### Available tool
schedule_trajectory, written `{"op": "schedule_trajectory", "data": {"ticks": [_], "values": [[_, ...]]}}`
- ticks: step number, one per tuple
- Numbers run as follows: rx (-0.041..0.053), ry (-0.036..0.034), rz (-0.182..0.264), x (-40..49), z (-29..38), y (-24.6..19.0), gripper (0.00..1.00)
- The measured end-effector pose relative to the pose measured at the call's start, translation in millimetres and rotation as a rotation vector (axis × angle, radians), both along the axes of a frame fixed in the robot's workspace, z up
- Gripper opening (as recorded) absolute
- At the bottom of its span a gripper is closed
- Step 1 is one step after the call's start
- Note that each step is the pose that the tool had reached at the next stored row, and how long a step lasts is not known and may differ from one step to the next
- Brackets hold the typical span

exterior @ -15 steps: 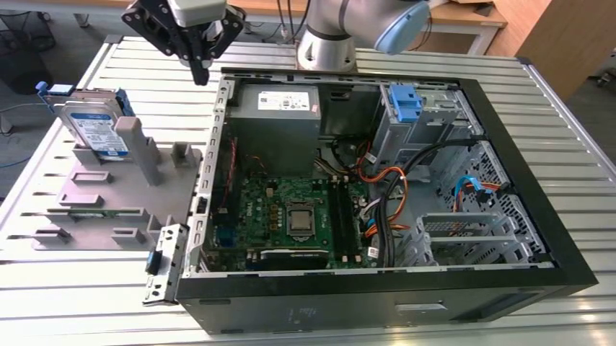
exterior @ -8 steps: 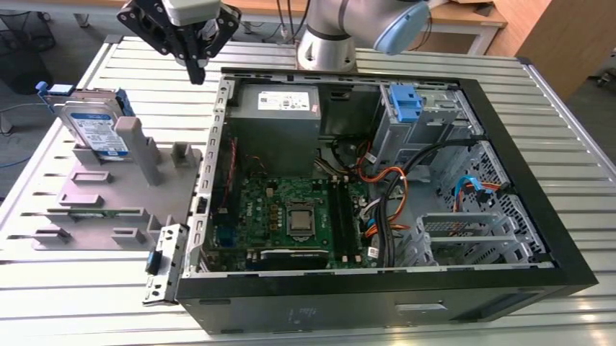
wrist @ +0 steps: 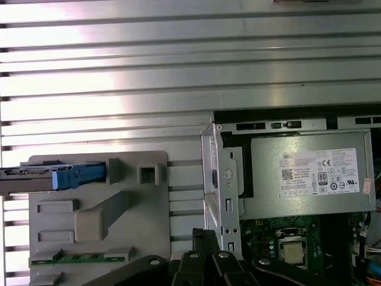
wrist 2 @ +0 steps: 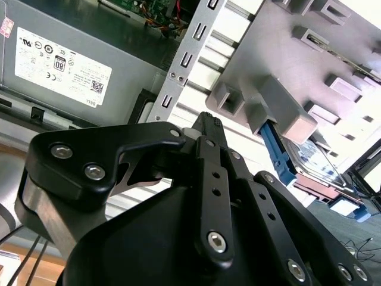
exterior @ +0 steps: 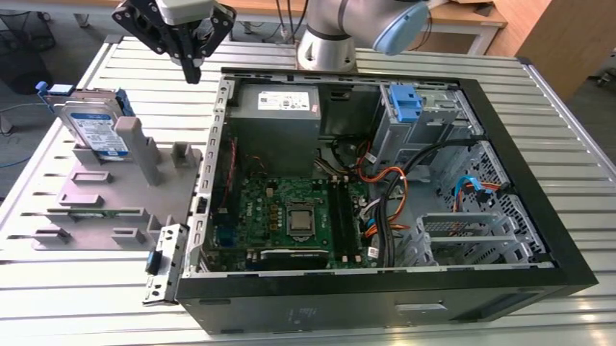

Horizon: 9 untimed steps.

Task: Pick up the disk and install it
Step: 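Reach for the disk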

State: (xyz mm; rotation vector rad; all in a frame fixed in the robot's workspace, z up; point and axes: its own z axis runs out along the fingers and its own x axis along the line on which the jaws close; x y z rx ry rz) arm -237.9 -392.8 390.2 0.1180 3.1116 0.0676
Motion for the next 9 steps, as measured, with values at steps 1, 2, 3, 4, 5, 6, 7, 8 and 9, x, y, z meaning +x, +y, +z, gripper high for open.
{"op": "schedule_trajectory", "data": {"ticks": [1, 2, 3, 4, 5, 6, 7, 8, 9], "values": [[0.0000, 0.0000, 0.000, -2.1, -0.3, 0.8, 0.11], [0.0000, 0.0000, 0.000, -3.0, -0.4, 1.2, 0.11], [0.0000, -0.0001, 0.000, -3.9, -0.6, 1.5, 0.11], [0.0000, 0.0000, 0.000, -4.8, -0.7, 1.9, 0.11], [0.0001, -0.0001, 0.000, -5.7, -0.9, 2.2, 0.11], [0.0001, 0.0000, 0.000, -6.5, -1.0, 2.5, 0.11], [0.0000, 0.0000, 0.000, -7.4, -1.1, 2.8, 0.11], [0.0000, 0.0000, 0.000, -8.2, -1.2, 3.1, 0.11], [0.0000, -0.0001, 0.000, -8.9, -1.3, 3.4, 0.11]]}}
